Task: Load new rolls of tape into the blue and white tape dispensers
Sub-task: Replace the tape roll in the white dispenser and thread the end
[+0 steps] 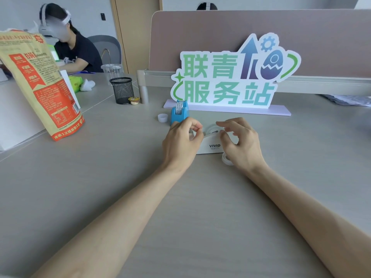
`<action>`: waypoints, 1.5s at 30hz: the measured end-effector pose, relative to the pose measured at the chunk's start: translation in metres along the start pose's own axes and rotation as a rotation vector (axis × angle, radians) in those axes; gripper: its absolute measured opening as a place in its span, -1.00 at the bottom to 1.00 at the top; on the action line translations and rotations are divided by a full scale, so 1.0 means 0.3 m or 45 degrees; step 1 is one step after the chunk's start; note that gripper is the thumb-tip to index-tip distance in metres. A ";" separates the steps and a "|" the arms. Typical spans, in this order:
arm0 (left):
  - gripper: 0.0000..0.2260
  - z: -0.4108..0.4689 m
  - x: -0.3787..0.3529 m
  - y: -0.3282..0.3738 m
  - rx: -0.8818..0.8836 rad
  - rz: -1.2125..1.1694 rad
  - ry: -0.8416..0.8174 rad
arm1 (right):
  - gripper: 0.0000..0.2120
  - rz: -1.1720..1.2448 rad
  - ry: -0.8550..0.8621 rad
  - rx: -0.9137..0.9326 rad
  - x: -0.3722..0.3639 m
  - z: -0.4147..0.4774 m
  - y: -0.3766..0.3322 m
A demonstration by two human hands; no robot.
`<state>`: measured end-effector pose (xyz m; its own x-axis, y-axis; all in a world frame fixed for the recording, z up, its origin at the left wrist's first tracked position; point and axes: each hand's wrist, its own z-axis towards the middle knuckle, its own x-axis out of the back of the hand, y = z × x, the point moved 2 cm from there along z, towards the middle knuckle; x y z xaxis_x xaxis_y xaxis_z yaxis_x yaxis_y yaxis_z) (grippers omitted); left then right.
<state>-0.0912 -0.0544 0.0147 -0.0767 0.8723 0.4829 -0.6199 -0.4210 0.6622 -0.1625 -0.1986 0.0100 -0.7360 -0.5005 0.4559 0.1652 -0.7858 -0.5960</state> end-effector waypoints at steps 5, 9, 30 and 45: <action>-0.94 -0.001 -0.002 -0.002 -0.003 -0.007 0.003 | -0.75 -0.006 -0.034 -0.019 0.004 -0.004 -0.005; -0.96 0.004 -0.006 -0.009 0.011 -0.074 0.010 | -0.76 0.003 -0.040 -0.030 0.007 -0.005 -0.005; -0.74 0.057 0.088 -0.083 0.378 -0.589 0.171 | -0.77 0.033 -0.016 -0.058 0.015 -0.005 -0.009; -0.70 0.055 0.137 -0.123 0.288 -0.230 0.170 | -0.81 0.028 -0.048 -0.061 0.013 -0.006 0.004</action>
<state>-0.0585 -0.0071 0.0194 -0.0922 0.9567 0.2759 -0.4445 -0.2875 0.8484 -0.1662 -0.2009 0.0098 -0.7073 -0.5315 0.4661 0.1491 -0.7566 -0.6366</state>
